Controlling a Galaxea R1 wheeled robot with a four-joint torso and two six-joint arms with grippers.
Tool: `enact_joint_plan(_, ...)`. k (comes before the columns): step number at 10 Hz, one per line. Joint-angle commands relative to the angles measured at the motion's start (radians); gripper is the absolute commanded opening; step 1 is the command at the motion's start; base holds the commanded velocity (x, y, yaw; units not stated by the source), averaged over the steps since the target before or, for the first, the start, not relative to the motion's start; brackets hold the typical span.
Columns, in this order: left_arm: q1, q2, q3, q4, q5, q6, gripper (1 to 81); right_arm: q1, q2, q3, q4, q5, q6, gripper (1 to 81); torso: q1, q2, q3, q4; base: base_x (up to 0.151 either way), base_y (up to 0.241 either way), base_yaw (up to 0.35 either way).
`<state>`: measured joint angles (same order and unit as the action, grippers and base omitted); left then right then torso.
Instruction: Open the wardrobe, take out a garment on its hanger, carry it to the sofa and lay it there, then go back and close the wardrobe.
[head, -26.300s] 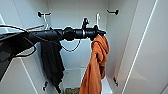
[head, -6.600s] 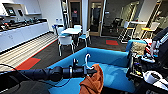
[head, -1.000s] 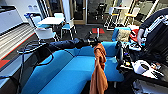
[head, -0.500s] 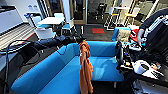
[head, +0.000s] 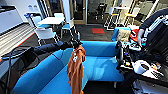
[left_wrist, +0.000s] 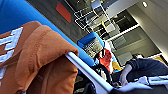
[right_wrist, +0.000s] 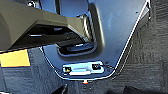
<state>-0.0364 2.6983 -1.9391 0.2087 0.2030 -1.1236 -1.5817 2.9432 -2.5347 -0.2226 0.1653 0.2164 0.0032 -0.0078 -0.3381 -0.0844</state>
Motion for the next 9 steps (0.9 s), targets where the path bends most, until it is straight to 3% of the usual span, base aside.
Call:
enact_joint_plan(1, -0.136, 0.011, -0.034, 0.04, -0.059, -0.007, 1.0, -0.005, -0.002, 0.005, -0.011, -0.056, -0.003, 81.1, 0.0, 0.0, 0.0, 0.061, 0.0, 0.0, 0.0)
enact_joint_plan(3, -0.084, 0.02, -0.108, 0.055, -0.063, -0.007, 1.0, -0.008, -0.002, 0.005, -0.011, -0.056, -0.003, 81.1, 0.0, 0.0, 0.0, 0.11, 0.0, 0.0, 0.0)
enact_joint_plan(5, -0.06, 0.023, -0.173, 0.058, -0.06, -0.005, 1.0, -0.01, -0.002, 0.005, -0.011, -0.055, -0.003, 81.1, 0.0, 0.0, 0.0, 0.174, 0.0, 0.0, 0.0)
enact_joint_plan(6, -0.044, 0.019, -0.192, 0.06, -0.06, -0.004, 1.0, -0.01, -0.002, 0.005, -0.009, -0.055, -0.003, 81.1, 0.0, 0.0, 0.0, 0.122, 0.0, 0.0, 0.0)
enact_joint_plan(7, -0.03, 0.014, -0.205, 0.069, -0.06, -0.001, 1.0, -0.01, -0.002, 0.005, -0.008, -0.055, -0.003, 81.1, 0.0, 0.0, 0.0, 0.155, 0.0, 0.0, 0.0)
enact_joint_plan(9, 0.013, -0.006, -0.215, 0.106, -0.059, -0.001, 1.0, -0.01, -0.002, 0.005, -0.008, -0.055, -0.002, 81.1, 0.0, 0.0, 0.0, 0.178, 0.0, 0.0, 0.0)
